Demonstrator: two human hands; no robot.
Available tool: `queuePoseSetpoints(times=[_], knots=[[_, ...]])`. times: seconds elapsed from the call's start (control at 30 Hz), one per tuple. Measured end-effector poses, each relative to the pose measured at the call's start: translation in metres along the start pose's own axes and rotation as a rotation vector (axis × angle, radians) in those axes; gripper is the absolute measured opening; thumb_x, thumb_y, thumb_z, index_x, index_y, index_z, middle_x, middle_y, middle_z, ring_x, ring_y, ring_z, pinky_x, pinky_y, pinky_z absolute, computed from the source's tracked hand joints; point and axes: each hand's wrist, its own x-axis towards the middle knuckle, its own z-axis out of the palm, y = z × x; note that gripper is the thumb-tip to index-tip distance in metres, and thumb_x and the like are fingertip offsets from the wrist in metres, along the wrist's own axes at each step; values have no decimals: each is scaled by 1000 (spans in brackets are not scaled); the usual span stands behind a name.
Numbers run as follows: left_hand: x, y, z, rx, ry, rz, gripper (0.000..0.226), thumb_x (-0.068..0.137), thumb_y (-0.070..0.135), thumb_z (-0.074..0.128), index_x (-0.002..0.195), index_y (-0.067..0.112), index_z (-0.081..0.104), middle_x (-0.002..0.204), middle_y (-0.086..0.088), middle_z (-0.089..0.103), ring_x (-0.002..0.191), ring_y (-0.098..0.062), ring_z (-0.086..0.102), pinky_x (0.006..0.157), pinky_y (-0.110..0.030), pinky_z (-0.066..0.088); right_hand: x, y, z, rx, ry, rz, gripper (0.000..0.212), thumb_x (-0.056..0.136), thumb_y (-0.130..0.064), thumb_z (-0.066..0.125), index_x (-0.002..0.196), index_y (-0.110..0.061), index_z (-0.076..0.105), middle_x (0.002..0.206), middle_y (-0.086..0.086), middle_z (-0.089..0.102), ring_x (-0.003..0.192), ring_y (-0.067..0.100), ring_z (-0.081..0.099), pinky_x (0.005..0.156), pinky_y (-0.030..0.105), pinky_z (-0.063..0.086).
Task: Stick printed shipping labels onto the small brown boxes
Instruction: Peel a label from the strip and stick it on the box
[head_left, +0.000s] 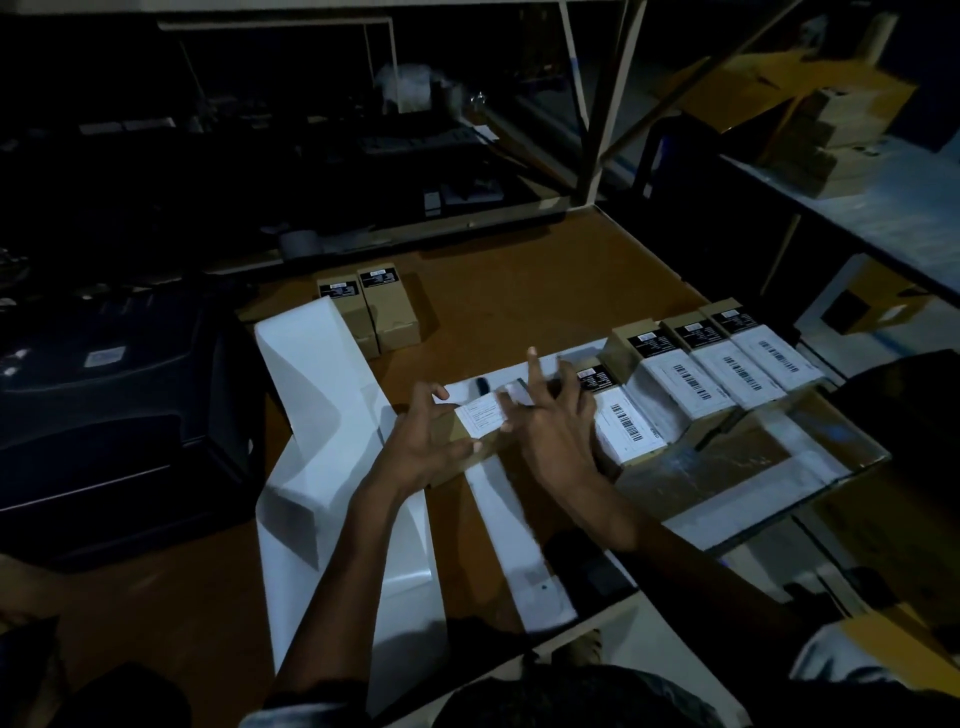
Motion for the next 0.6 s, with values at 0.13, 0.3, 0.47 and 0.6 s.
queuePoseSetpoints(times=[0.13, 0.3, 0.47, 0.6], knots=[[-1, 4, -3, 7, -14, 7, 73, 75, 43, 84, 125, 34, 32, 117, 13, 49, 105, -6, 53, 71, -16, 50, -2, -13, 11, -45, -5, -143, 64, 89, -34, 68, 147, -45, 42, 169, 9, 4, 148, 44, 0, 106, 62, 25], [0, 2, -3, 12, -30, -3, 76, 75, 37, 86, 126, 39, 30, 126, 10, 50, 109, -10, 54, 66, -18, 58, 3, 25, -7, -24, -112, 17, 65, 99, -21, 56, 150, -51, 31, 168, 10, -10, 150, 47, -10, 114, 66, 14], [-2, 0, 1, 43, -8, -21, 77, 73, 35, 88, 124, 41, 30, 132, 5, 51, 117, -17, 54, 70, -25, 62, 7, 26, -13, -6, -148, 89, 71, 93, -15, 63, 149, -48, 36, 169, 6, 8, 150, 43, 2, 113, 59, 19], [-8, 1, 1, 29, -30, -2, 80, 72, 33, 88, 127, 38, 30, 133, 6, 50, 121, -17, 51, 77, -32, 63, -4, 29, -11, 236, -80, 156, 92, 90, -4, 64, 160, -34, 11, 154, 12, 42, 141, 39, 31, 107, 55, 35]])
